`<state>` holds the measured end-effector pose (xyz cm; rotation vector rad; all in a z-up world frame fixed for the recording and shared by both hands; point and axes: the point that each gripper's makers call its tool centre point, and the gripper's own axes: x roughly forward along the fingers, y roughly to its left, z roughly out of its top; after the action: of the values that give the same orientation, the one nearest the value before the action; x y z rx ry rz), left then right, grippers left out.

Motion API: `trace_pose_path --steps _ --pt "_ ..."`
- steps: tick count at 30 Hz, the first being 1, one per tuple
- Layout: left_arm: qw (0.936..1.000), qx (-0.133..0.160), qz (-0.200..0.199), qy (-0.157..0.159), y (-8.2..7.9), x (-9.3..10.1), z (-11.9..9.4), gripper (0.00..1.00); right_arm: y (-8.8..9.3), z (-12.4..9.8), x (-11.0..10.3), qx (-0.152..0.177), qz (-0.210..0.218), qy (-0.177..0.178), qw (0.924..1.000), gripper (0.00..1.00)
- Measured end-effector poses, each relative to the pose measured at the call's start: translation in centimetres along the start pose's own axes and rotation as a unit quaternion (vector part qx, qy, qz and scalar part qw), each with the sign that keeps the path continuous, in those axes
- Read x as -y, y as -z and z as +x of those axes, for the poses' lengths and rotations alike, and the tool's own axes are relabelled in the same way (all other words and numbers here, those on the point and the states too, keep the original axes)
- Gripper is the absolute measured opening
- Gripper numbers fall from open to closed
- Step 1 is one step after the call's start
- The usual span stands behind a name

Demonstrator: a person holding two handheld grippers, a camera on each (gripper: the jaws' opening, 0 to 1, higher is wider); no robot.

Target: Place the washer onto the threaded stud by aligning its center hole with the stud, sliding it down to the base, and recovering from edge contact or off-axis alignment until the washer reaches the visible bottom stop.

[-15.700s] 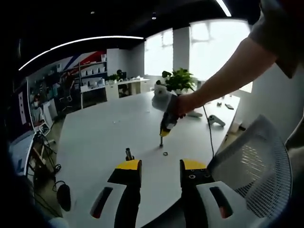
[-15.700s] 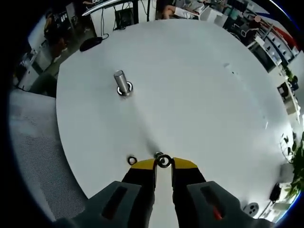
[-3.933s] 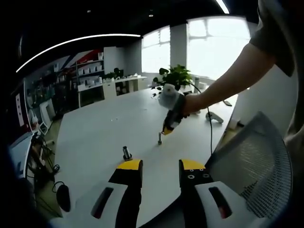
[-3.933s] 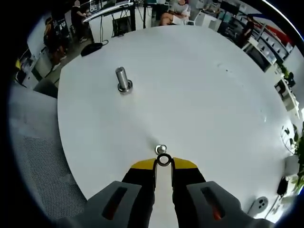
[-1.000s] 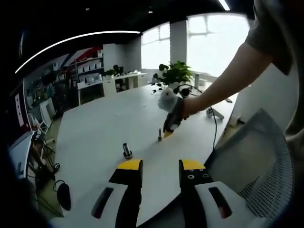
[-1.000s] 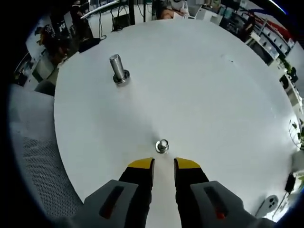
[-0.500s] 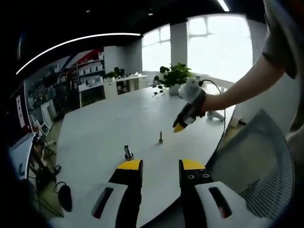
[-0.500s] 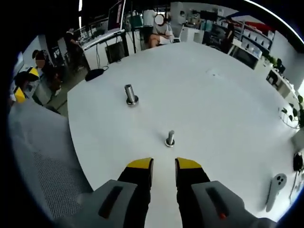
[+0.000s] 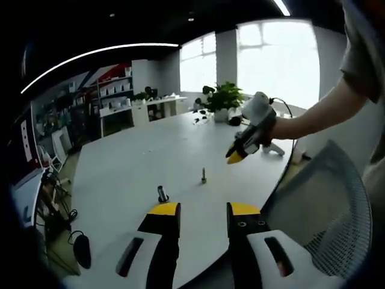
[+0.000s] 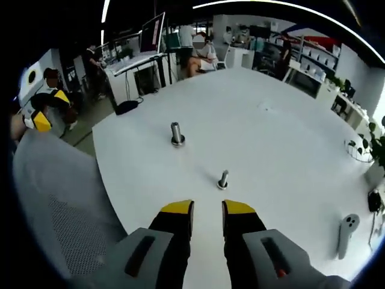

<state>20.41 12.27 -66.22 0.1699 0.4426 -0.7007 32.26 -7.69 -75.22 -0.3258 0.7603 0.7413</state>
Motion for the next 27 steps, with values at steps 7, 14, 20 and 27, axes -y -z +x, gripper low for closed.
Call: trace_pose_path --steps 7,14,20,27 --pt "1.0000 0.003 0.001 0.005 -0.1 0.3 0.0 0.29 -2.3 -2.8 -1.2 0.060 0.019 0.015 0.9979 0.21" --pt "1.0000 0.007 -0.001 0.002 -0.3 0.2 -0.1 0.29 -2.4 -4.2 -2.4 0.074 0.033 0.013 0.9966 0.22" --pt "0.9999 0.010 -0.003 -0.001 -0.4 0.0 -0.2 0.29 -2.2 -5.7 -2.6 0.093 0.064 0.019 0.9935 0.23" --pt "0.9999 0.013 -0.003 -0.001 -0.5 0.0 -0.2 0.29 -1.5 -7.6 -3.3 0.104 0.082 0.028 0.9908 0.26"
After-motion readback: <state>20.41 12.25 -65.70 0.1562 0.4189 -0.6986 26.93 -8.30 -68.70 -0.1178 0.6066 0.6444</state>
